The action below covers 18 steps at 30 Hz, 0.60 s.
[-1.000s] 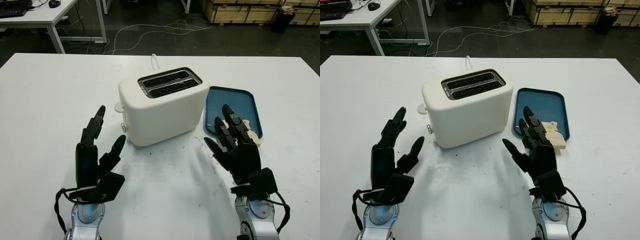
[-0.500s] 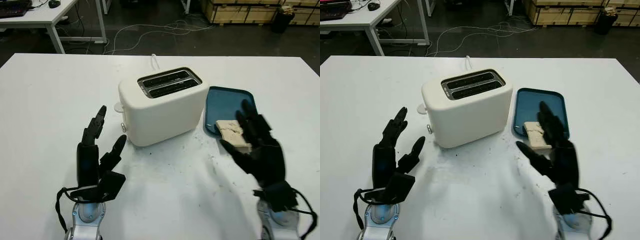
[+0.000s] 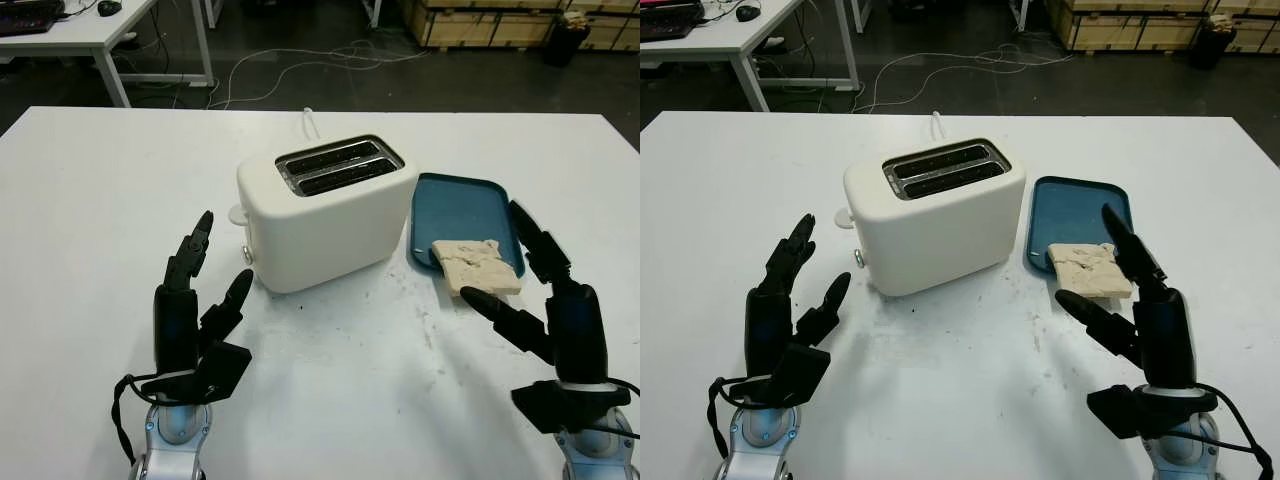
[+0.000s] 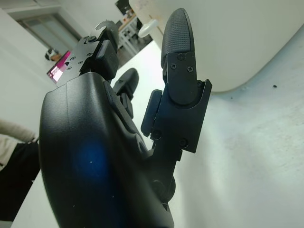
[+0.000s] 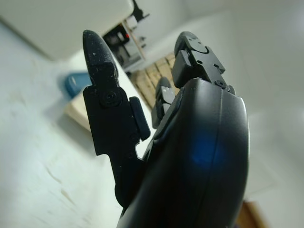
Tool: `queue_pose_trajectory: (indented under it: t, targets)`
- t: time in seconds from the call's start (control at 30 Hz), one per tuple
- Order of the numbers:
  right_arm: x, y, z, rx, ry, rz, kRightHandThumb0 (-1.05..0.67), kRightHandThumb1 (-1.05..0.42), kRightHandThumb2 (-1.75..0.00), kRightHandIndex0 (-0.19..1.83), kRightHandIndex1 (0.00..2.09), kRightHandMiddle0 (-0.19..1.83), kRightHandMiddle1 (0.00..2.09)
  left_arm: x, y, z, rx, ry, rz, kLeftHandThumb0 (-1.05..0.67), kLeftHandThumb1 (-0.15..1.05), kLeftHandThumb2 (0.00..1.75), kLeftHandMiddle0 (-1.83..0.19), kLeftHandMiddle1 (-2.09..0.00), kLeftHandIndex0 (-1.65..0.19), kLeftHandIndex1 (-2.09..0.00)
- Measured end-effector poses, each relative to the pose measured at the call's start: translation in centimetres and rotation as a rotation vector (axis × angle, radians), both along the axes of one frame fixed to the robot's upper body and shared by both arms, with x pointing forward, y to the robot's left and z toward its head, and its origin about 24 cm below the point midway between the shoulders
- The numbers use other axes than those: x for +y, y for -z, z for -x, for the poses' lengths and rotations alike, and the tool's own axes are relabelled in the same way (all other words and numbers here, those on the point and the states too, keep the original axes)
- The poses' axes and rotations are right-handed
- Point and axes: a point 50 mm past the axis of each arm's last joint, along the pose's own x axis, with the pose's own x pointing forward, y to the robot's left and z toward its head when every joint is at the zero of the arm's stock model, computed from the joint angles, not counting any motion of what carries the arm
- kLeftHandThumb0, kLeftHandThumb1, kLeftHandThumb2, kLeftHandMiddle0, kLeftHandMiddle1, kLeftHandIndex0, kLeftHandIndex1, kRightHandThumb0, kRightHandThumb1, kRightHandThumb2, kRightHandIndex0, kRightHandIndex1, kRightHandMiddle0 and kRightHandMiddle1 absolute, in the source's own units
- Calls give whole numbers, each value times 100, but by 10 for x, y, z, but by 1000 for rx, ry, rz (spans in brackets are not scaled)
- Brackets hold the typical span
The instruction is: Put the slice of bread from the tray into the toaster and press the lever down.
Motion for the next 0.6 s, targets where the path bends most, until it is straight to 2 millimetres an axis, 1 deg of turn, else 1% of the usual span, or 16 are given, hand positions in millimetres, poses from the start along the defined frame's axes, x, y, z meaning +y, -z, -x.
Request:
queue_pose_trajectory:
  t: [0.17,0.3,0.37,0.6]
  targets:
    - [-10,10,-5,34,25,208,-47,-86,-1,21,0,24,0,0,0,0,0,4,-3,-68,92,40,-7,-69,-31,-2]
    - [-14,17,-9,46,45,367,-47,-84,0,21,0,26,1,0,0,0,0,5,-1,-68,92,38,-8,-70,-33,-2]
    - [-18,20,-11,53,59,437,-45,-82,0,21,0,27,1,0,0,0,0,5,-1,-67,92,39,-8,-70,-32,-2]
    - [-31,28,-19,109,106,600,-43,-80,0,22,0,27,0,0,-1,0,0,6,-4,-68,92,40,-8,-70,-32,-2]
